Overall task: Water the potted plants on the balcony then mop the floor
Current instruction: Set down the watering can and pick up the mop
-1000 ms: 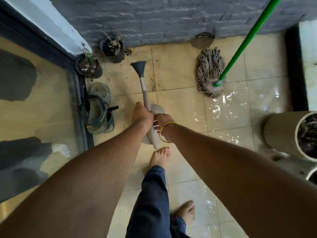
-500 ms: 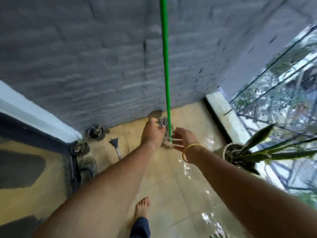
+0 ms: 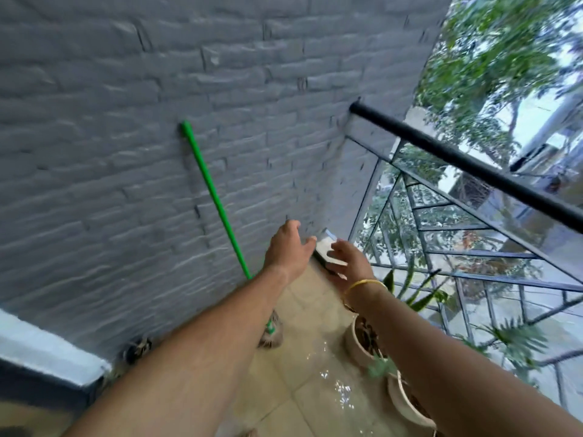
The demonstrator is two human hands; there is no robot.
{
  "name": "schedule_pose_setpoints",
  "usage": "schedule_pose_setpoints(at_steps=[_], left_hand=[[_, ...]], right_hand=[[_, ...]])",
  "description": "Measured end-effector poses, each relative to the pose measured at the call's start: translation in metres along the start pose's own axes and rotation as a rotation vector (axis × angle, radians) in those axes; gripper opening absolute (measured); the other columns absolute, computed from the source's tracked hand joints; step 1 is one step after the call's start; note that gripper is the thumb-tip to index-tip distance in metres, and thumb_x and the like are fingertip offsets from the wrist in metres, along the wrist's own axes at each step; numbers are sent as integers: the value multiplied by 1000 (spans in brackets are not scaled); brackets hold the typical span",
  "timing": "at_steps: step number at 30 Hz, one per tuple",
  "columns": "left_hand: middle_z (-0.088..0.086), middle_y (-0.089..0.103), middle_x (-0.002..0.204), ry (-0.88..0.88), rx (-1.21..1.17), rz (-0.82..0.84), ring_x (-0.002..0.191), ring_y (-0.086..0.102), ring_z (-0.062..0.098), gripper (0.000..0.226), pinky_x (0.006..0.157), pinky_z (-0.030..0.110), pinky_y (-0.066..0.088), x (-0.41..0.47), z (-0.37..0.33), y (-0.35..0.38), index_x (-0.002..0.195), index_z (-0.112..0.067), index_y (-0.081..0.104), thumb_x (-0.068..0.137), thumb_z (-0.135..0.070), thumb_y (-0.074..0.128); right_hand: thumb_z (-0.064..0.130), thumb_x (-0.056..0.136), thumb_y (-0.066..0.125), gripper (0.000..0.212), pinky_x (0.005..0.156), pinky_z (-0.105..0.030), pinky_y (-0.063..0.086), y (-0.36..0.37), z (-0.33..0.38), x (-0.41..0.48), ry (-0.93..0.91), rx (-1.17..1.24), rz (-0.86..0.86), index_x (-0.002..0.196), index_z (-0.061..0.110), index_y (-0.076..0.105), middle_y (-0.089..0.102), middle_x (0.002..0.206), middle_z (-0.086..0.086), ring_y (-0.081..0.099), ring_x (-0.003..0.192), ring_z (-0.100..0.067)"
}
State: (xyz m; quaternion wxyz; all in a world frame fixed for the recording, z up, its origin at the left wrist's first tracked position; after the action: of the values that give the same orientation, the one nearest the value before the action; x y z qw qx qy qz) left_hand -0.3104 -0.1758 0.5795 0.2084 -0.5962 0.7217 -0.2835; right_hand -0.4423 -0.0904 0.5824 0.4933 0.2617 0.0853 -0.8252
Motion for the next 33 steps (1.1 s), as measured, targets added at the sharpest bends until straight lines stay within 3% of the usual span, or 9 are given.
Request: schedule_pose_setpoints(at_steps=[3,5,7,13,18,23,27,29,33], left_hand=[[10,61,131,47,36,104,120,58,30,58,99,43,50,6,-8,15,132,-15,55,86,-50,62],[9,59,133,76,85,159,121,56,32,57,99,44,50,17,-7,23,133,-17,53,87,-51,59],[7,57,135,110,168,213,123,54,32,56,99,45,49,30,0,30,134,-19,52,89,-52,57],[3,54,136,236,661,394,127,49,28,50,100,50,41,87,81,36,132,-21,51,87,-43,54],[0,61,129,385,1055,390,124,50,22,39,110,57,26,153,155,13,130,-23,57,94,-25,45],[-1,67,114,484,1374,413,120,53,25,30,114,68,3,226,207,-3,123,-22,64,96,-26,51],[-4,72,112,443,1540,461,122,55,28,31,115,68,-1,258,236,5,119,-23,70,100,-25,45],[-5,75,107,409,1595,503,115,63,26,32,115,63,6,262,246,11,113,-24,73,100,-24,45],[-2,76,111,389,1545,577,104,71,23,33,106,49,31,260,256,26,113,-20,74,99,-18,44]], right_hand=[[31,101,53,32,95,-45,48,-17,3,11,-9,-2,-44,127,15,61,63,126,-10,59,105,-28],[35,100,54,37,84,-40,49,-19,-4,22,22,21,-86,129,14,61,64,123,-9,60,101,-27],[39,99,54,37,76,-35,47,-15,-20,39,61,28,-129,125,14,64,64,117,-7,61,96,-27],[40,97,58,29,91,-48,50,42,-106,117,283,103,-216,106,14,64,62,115,-10,60,101,-35],[30,97,60,37,80,-44,50,124,-154,183,320,-2,-149,132,21,56,58,122,-9,58,89,-30],[25,100,54,27,65,-40,54,212,-168,250,385,121,-75,126,31,51,54,113,-7,59,86,-34],[3,75,64,71,66,-47,63,264,-190,311,184,-135,38,117,59,58,60,134,-19,67,85,-30],[13,70,68,63,70,-48,64,281,-199,326,158,-234,92,113,59,64,67,121,-18,67,78,-29],[14,78,72,37,53,-17,47,290,-193,330,85,-382,137,113,23,66,61,75,4,54,65,-13]])
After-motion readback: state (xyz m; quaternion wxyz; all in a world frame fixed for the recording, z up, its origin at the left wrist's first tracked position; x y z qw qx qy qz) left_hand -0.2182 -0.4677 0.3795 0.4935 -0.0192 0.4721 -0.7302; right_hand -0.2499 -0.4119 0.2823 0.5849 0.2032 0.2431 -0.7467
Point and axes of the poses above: each hand's wrist, its own x-axis towards the middle knuckle, its own y-axis out of the palm, z = x × y, the point moved 2 cm from there along x, towards the middle knuckle
